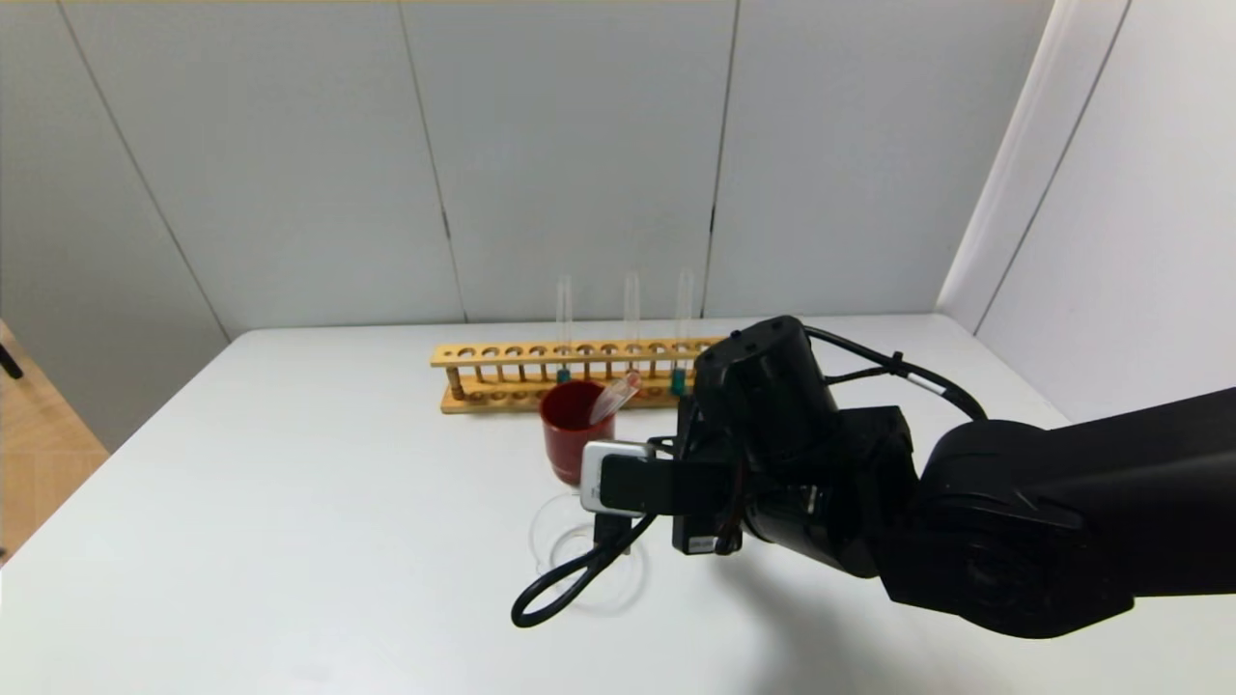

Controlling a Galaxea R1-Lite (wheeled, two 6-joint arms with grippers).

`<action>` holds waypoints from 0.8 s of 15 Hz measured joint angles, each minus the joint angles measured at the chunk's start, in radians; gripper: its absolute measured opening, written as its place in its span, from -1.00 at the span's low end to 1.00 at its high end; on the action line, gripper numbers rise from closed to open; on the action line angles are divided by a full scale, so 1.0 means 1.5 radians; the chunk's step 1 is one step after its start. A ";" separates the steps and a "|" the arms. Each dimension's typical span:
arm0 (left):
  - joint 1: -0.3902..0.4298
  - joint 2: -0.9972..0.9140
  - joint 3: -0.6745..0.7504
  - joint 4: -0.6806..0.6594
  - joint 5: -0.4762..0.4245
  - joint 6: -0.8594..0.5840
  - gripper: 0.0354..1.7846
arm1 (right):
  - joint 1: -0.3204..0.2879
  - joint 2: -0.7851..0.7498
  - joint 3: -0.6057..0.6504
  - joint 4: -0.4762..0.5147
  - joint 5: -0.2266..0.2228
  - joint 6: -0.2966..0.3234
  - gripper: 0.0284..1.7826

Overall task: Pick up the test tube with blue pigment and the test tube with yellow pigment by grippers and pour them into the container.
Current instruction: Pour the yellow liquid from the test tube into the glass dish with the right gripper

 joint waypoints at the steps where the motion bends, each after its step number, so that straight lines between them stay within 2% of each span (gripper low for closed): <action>1: 0.000 0.000 0.000 0.000 0.000 0.000 0.91 | 0.003 0.006 -0.003 0.001 -0.006 -0.002 -0.72; 4: 0.000 0.000 0.000 0.000 0.000 0.000 0.91 | 0.012 0.022 -0.008 0.000 -0.030 -0.007 -0.72; 7: 0.000 0.000 0.000 0.000 0.000 0.000 0.91 | 0.018 0.030 -0.013 0.000 -0.049 -0.044 -0.72; 12: 0.001 0.000 0.000 0.001 0.000 0.000 0.91 | 0.027 0.041 -0.030 0.000 -0.050 -0.058 -0.72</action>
